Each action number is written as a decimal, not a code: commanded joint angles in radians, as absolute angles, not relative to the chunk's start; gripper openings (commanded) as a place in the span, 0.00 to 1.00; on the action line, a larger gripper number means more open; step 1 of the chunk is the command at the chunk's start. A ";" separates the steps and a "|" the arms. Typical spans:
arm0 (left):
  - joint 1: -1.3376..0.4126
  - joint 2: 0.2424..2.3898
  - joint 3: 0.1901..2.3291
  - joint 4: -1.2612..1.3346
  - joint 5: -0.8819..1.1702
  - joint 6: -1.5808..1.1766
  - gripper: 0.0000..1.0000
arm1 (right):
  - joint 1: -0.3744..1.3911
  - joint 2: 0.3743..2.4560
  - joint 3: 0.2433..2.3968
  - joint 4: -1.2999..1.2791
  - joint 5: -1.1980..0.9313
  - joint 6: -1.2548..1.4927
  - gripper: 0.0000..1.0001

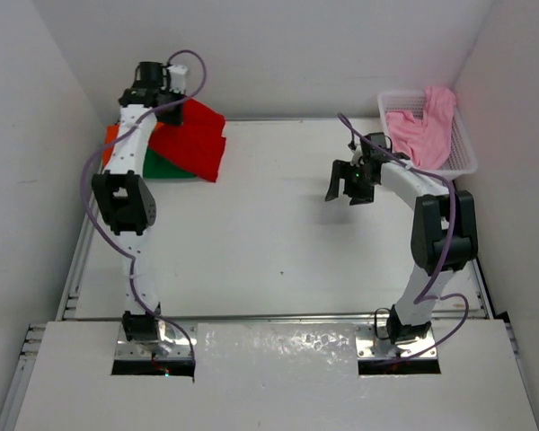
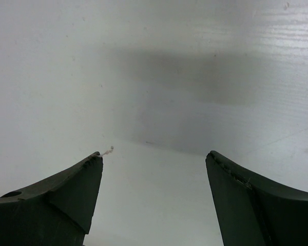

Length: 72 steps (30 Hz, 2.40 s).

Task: Fold and stack the t-shirts
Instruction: Put the neatly folded tshirt into the corner of the board with the left arm, then grab crumpled tshirt from bin with the right arm

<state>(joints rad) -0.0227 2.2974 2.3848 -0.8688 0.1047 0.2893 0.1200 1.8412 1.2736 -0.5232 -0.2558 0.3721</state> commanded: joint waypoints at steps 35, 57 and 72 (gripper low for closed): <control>0.479 2.355 2.192 -0.301 -0.042 0.103 1.00 | 0.117 1.809 1.356 -0.621 -0.253 0.330 0.80; 0.213 1.950 1.977 -0.693 0.136 0.370 0.98 | -0.178 2.121 2.183 -0.750 -0.025 0.324 0.53; 0.101 1.917 1.749 -0.782 0.071 0.397 0.92 | -0.241 2.620 2.316 -0.468 0.215 0.351 0.88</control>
<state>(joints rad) 0.1314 1.9358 1.7336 -0.7860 0.0841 0.3889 -0.2462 2.6221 2.2765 -0.5343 0.1925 0.3264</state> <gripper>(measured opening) 0.926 0.884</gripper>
